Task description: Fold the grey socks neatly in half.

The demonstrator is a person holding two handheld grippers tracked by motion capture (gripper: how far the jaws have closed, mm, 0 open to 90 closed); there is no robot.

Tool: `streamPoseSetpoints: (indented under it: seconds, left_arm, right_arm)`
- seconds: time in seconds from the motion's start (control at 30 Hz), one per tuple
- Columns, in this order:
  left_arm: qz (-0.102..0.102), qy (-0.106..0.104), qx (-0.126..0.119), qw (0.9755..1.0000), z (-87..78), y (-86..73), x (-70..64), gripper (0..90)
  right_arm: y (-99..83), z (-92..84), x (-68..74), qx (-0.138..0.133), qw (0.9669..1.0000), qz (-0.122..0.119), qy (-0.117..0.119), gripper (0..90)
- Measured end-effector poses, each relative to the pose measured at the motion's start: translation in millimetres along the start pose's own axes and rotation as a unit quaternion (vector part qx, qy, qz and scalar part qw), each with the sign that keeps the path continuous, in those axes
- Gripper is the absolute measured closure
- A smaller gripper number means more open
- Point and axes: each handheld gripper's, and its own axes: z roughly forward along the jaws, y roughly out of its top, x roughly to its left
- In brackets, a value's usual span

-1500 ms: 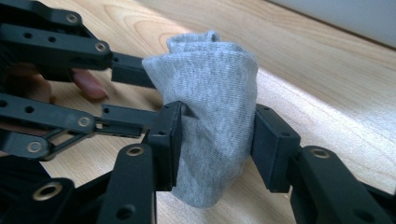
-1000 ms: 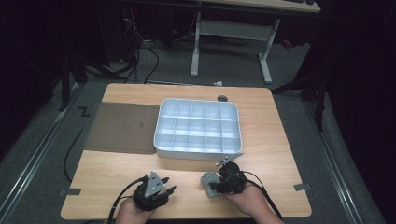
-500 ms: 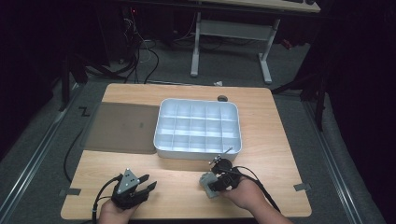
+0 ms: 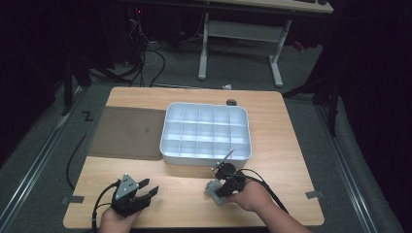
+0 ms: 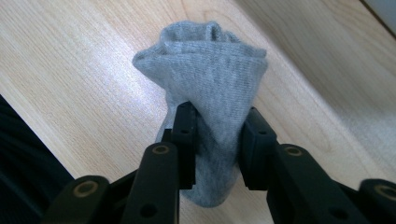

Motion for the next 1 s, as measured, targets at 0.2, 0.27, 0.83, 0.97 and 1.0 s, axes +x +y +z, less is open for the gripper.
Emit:
streamPoseSetpoints:
  seconds: [0.2,0.27,0.83,0.97,1.0]
  left_arm:
    - [-0.002,0.004,-0.004,1.0000,-0.5,-0.3,0.6,52.8]
    - [-0.001,0.005,-0.003,1.0000,-0.3,-0.7,1.6,52.8]
    - [0.013,0.011,-0.005,0.9998,-0.8,-0.8,0.4,51.5]
    - [0.014,0.011,-0.005,0.9998,-0.2,-1.0,-0.1,50.7]
    - [0.014,0.011,-0.005,0.9998,-0.2,-1.1,0.1,50.6]
  right_arm:
    - [-0.2,-1.0,5.8,-0.005,0.9995,-0.024,-0.023,75.2]
    - [-1.1,-2.4,6.5,-0.006,0.9992,-0.025,-0.030,75.4]
    - [-15.9,-19.7,-12.0,-0.001,0.9973,-0.005,-0.074,75.1]
    - [-18.3,-22.8,-17.5,-0.001,0.9964,0.009,-0.085,75.1]
    - [-20.5,-24.1,-21.4,0.001,0.9957,0.017,-0.092,75.1]
